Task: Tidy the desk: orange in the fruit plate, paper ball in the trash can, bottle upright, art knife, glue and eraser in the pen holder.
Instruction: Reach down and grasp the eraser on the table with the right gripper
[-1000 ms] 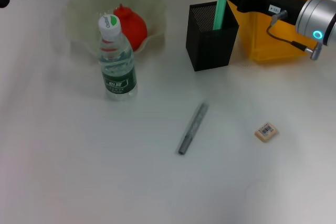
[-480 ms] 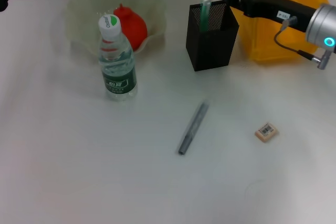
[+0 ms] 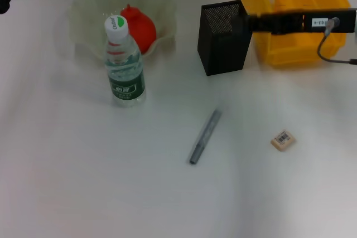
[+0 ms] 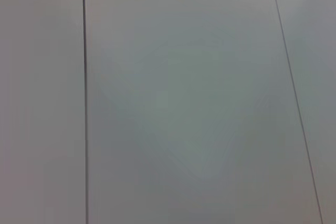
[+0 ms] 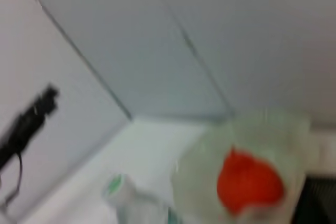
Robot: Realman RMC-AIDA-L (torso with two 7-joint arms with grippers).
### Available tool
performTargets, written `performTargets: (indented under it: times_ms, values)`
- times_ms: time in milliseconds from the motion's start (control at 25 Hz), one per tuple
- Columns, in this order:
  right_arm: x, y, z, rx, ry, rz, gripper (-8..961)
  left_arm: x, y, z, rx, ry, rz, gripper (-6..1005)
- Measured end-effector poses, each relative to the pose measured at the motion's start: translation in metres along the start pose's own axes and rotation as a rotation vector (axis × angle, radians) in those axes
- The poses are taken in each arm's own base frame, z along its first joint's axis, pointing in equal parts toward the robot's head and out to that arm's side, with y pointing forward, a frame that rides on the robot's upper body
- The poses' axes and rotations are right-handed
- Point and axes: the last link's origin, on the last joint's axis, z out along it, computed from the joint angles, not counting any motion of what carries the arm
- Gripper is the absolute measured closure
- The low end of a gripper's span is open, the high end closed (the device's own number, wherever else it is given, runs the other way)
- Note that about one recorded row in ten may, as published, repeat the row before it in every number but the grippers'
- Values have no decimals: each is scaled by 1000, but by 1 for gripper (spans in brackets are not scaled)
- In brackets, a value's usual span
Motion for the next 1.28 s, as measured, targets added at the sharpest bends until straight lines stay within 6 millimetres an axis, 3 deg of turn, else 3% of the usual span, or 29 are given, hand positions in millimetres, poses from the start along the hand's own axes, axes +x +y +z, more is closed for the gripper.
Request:
performTargets:
  times_ms: [240,560,760,1280]
  values:
    - [-8,32,3,242,319,11,470,0,1,2,-3,2,-3,380]
    - [9,27,31,465,677,102,467,-3,4,7,-7,-1,-4,380]
    - [20,17,50,466,757,145,466,-4,5,8,-5,-1,9,380]
    - [27,13,60,499,840,119,462,-4,3,6,6,-2,10,380]
